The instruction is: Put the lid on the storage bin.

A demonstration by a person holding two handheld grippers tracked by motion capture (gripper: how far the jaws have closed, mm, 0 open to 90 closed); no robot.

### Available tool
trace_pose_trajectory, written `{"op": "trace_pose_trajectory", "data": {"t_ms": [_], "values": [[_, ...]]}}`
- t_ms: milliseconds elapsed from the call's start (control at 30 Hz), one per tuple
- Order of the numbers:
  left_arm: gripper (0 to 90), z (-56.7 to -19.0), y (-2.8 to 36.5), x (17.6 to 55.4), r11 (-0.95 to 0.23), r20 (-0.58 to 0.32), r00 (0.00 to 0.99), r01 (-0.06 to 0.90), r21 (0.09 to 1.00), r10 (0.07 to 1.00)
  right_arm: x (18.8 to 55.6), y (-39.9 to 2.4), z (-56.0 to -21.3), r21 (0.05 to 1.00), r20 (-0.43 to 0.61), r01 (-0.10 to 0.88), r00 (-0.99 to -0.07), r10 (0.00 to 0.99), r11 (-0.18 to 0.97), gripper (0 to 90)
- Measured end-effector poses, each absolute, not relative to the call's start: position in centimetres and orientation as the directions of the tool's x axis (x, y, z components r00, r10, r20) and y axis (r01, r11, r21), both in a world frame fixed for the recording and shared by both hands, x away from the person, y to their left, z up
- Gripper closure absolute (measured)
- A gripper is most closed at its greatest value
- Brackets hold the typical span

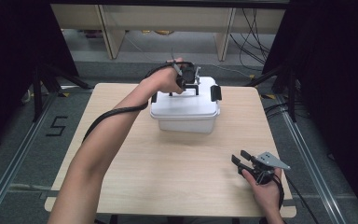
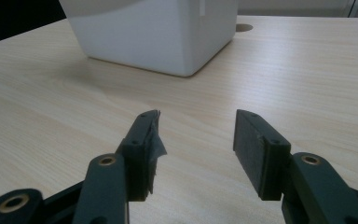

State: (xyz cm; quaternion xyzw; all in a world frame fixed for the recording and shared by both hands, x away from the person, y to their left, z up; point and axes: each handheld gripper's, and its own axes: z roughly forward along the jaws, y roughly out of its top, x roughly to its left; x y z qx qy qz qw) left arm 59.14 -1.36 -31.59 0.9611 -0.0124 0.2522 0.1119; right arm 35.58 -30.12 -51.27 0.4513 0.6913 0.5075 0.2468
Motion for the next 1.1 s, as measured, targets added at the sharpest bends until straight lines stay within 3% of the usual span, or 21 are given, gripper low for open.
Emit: {"op": "trace_pose_trajectory", "data": {"t_ms": [567,1100], "values": [[83.0,-31.3,-1.6,58.7,-0.976,0.485,0.874,-0.117,0.185,-0.013,35.4,-30.0,-51.2,0.913,0.137,0.402,-0.461,0.877,0.068,50.9],[82.8,-30.4,-3.3,58.8,-0.970,0.516,0.853,-0.184,0.158,-0.078,35.3,-30.0,-51.3,0.913,0.162,0.405,-0.458,0.874,0.043,50.7]]}}
